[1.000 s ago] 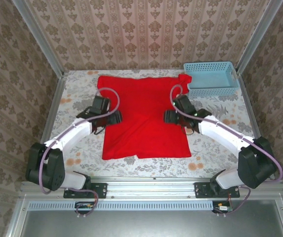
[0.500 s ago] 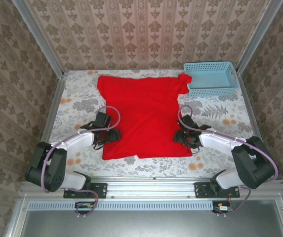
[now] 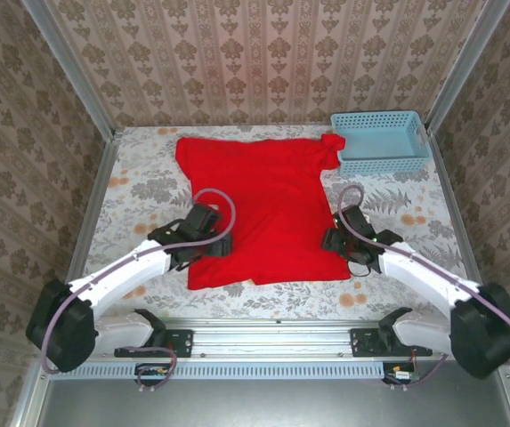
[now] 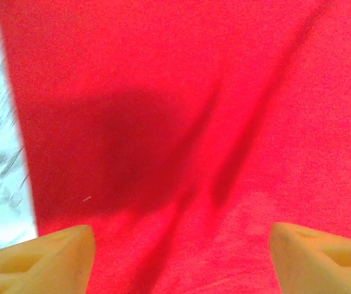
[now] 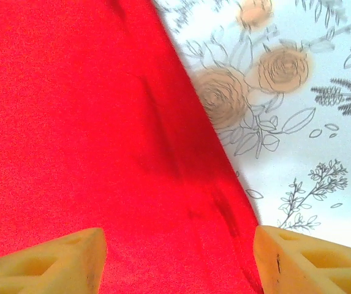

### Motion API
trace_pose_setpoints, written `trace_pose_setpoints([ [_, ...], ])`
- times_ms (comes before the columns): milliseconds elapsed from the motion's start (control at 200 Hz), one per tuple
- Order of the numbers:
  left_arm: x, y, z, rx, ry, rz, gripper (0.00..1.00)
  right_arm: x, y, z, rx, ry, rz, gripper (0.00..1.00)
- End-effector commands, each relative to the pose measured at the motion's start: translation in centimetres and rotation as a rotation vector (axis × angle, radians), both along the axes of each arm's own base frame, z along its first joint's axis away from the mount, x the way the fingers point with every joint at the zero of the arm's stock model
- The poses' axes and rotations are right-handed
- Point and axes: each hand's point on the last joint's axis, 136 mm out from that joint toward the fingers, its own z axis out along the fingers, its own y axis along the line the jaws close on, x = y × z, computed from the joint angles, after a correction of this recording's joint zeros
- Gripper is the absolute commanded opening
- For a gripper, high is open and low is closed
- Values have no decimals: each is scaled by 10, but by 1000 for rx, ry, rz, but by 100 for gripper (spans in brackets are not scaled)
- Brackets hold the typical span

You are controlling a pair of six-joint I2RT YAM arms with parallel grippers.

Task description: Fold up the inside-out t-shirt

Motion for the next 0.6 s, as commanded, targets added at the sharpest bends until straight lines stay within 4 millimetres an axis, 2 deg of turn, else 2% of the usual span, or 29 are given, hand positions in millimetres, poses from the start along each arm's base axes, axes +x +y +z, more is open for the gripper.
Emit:
trace_pose_setpoints([
  [0,-17,-32,14,135,-88,-246,77,-9,-17,18,-70,-39,-9,67],
  [105,-37,-68,6,184,-89,-420,78,-19,-27,26,-61,-81,-48,68],
  [200,-50,-87,-8,236,-60,-531,78,-26,-37,33,-59,-118,-87,70],
  [340,-63,-99,-30,320,6,-631,77,-32,-45,39,-47,-164,-119,73],
  [595,-63,-104,-57,439,69,-672,74,-37,-46,34,-30,-165,-123,74],
])
